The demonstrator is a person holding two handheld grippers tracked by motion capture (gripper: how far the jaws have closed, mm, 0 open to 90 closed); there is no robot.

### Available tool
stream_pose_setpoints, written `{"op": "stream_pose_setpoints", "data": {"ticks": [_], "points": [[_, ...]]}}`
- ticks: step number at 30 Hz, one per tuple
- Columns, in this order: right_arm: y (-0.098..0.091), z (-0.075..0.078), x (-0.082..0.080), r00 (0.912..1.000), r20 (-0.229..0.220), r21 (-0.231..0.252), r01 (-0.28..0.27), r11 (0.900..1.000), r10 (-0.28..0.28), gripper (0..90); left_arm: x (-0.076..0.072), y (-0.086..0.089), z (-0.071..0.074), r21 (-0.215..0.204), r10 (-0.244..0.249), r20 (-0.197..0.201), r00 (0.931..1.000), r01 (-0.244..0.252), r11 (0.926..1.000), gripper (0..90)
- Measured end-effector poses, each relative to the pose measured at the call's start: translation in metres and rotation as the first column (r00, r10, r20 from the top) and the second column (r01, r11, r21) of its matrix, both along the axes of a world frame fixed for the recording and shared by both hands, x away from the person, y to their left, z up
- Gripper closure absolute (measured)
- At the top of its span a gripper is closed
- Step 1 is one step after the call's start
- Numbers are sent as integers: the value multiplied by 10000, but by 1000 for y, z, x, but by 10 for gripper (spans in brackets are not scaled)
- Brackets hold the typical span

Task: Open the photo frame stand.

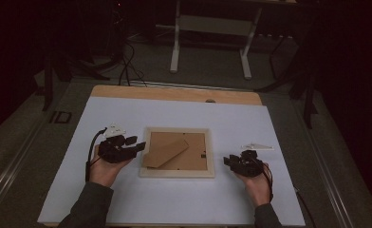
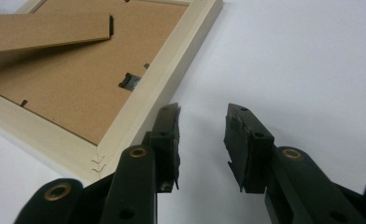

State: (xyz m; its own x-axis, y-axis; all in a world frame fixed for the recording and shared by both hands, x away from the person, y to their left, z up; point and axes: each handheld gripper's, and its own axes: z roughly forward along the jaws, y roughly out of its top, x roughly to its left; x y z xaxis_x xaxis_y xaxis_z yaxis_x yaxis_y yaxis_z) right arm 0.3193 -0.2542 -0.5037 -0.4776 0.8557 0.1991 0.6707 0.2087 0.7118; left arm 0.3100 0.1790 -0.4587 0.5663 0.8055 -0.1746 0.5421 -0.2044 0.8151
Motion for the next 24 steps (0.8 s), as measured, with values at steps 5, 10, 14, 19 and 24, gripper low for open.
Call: {"op": "stream_pose_setpoints", "data": {"ticks": [5, 10, 14, 19, 24], "points": [[1, -1, 0, 10000, -48, 0, -14, 10000, 14, 646, 7, -8, 2, 136, -367, -289, 9989, 371, 9992, 535], [1, -1, 1, 10000, -66, 10, -26, 10000, 26, 646, 13, -19, 4, 179, -890, -499, 9948, 900, 9958, 522], [1, -1, 1, 10000, -76, 146, -37, 9999, 38, 643, 19, -25, 6, 244, -1116, -666, 9915, 1134, 9932, 513], [-1, -1, 1, 10000, -97, 177, -13, 9998, 15, 638, 23, -33, 5, 496, -1171, -786, 9900, 1212, 9914, 485], [1, -1, 1, 10000, -85, 187, -35, 9998, 37, 638, 28, -42, 2, 834, -1402, -994, 9851, 1487, 9854, 481]]}}
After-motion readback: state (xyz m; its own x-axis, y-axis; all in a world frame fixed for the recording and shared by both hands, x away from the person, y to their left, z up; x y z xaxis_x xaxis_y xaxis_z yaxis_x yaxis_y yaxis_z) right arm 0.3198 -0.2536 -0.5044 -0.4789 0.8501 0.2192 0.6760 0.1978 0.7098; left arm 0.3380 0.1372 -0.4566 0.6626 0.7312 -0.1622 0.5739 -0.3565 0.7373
